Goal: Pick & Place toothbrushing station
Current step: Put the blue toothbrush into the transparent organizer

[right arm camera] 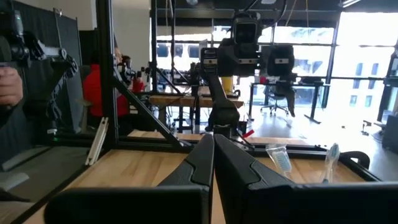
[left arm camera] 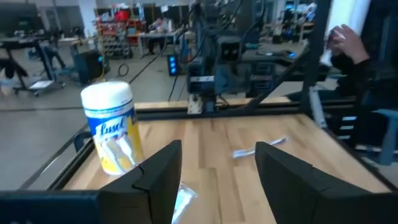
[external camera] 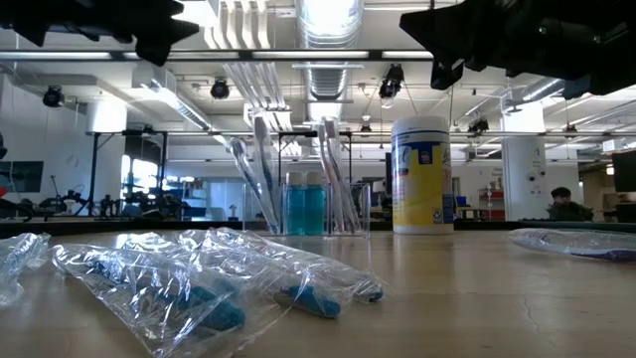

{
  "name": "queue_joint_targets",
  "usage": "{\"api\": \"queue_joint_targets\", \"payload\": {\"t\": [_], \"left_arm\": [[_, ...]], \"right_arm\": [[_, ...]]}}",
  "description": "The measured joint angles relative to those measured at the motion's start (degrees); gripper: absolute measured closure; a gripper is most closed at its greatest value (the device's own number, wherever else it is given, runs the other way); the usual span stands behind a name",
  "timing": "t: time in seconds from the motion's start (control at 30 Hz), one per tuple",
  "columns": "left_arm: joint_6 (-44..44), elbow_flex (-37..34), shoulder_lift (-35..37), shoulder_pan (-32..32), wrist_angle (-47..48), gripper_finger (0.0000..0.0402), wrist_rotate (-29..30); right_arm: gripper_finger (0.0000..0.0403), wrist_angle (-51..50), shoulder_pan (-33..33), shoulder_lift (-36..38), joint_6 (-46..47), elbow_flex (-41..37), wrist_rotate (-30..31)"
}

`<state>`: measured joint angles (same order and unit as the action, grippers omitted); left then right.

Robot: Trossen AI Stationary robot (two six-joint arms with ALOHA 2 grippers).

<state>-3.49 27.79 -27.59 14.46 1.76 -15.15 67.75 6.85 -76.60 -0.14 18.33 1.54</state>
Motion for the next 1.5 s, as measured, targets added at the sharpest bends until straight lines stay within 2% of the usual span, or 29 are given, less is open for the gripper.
{"api": "queue_joint_targets", "payload": {"t": [0.23, 0.43, 0.53, 0.67, 0.83, 0.9, 0.97, 1.1, 1.2, 1.37, 1.5], "left_arm": [[0.51, 0.00, 6.26, 0.00, 3.72, 0.0193, -1.99], [1.08, -0.17, 11.12, -0.29, 5.71, 0.0196, -8.85], [3.07, -2.90, 14.90, -0.71, 6.21, 0.0207, -9.41], [4.08, -9.37, 20.71, -1.00, 5.06, 0.0244, -9.39], [3.82, -19.14, 25.85, -1.01, 2.29, 0.0330, -9.42], [2.01, -22.08, 27.02, -1.01, 2.32, 0.0372, -9.30], [0.55, -24.20, 27.58, -0.98, 2.28, 0.0392, -9.19], [-0.54, -25.17, 27.44, -0.98, 0.69, 0.0388, -8.49], [-0.46, -24.77, 27.32, -0.96, 1.59, 0.0392, -7.77], [-0.44, -24.02, 27.27, -0.96, 1.87, 0.0396, -7.74], [-0.41, -24.11, 27.25, -0.96, 1.88, 0.0387, -7.02]], "right_arm": [[0.0394, -0.18, 0.00, 0.00, 0.16, 0.00, 0.00], [0.0394, -0.22, 0.02, 0.00, 0.20, 0.00, 0.00], [0.0394, -0.22, 0.02, 0.00, 0.20, 0.00, 0.00], [0.0394, -0.22, 0.02, 0.00, 0.17, 0.00, 0.00], [0.0394, -3.35, 0.02, 0.00, 3.05, 1.99, -0.12], [0.0394, -11.93, 0.04, 0.25, 5.74, 6.31, -1.78], [0.0394, -26.57, 0.46, 0.28, 7.74, 13.34, -3.52], [0.0394, -58.87, 2.54, -1.63, 11.88, 29.62, -3.06], [0.0389, -76.23, 4.45, -4.83, 16.66, 40.77, -2.86], [0.0348, -93.97, 8.84, -10.79, 22.52, 55.87, 0.56], [0.0295, -101.45, 13.00, -15.77, 24.96, 63.70, 5.19]]}}
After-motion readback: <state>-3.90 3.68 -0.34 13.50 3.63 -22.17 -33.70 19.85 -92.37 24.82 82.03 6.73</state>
